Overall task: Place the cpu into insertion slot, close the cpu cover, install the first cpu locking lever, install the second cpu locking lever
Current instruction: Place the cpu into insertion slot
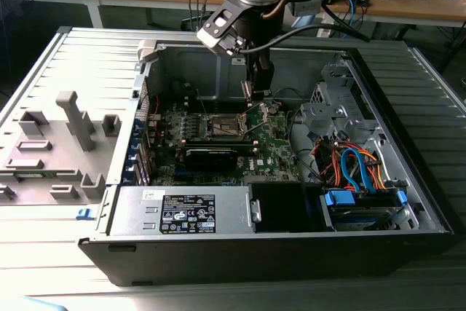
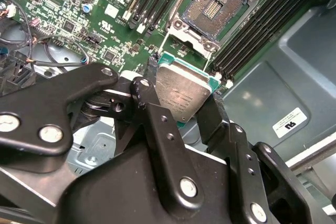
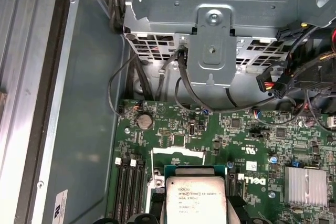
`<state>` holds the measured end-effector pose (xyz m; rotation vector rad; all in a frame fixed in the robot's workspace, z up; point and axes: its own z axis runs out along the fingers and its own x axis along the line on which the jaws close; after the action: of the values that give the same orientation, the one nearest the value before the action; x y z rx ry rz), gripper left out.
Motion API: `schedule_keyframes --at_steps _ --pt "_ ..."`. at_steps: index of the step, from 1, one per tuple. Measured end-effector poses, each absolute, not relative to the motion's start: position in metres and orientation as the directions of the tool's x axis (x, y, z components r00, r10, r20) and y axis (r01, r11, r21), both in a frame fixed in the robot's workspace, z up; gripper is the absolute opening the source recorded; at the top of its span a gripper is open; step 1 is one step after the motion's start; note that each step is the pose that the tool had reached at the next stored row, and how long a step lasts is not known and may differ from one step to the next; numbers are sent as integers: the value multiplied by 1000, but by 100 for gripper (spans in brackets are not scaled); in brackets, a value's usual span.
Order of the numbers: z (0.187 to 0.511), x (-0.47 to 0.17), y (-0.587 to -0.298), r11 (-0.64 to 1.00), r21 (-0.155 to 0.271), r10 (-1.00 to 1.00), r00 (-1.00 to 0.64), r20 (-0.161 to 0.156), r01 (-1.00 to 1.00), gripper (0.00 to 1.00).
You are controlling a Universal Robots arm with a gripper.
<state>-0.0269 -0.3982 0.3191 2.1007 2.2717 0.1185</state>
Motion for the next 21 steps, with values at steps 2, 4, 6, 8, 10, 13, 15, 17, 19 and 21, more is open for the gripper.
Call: schedule_keyframes --at_steps 2,4,6,8,10,13,15,17,19,21 --pt "319 -27 -398 71 87 997 -73 19 994 55" --pt "319 -27 -398 67 87 997 -69 19 994 55" --pt "319 -27 -398 63 87 998 -65 19 994 55" --pt "319 -27 -398 59 87 998 -61 19 994 55" --pt "319 -27 -398 56 87 998 -58 19 995 55" --pt "319 -27 -398 51 87 998 -53 19 995 55" --pt "318 -27 -398 48 87 999 -50 19 995 55" --pt "318 -27 -398 43 87 999 -45 19 995 55" --pt "318 -27 -398 40 87 999 -41 19 995 55" --pt "318 -27 -398 35 87 999 -37 19 996 55"
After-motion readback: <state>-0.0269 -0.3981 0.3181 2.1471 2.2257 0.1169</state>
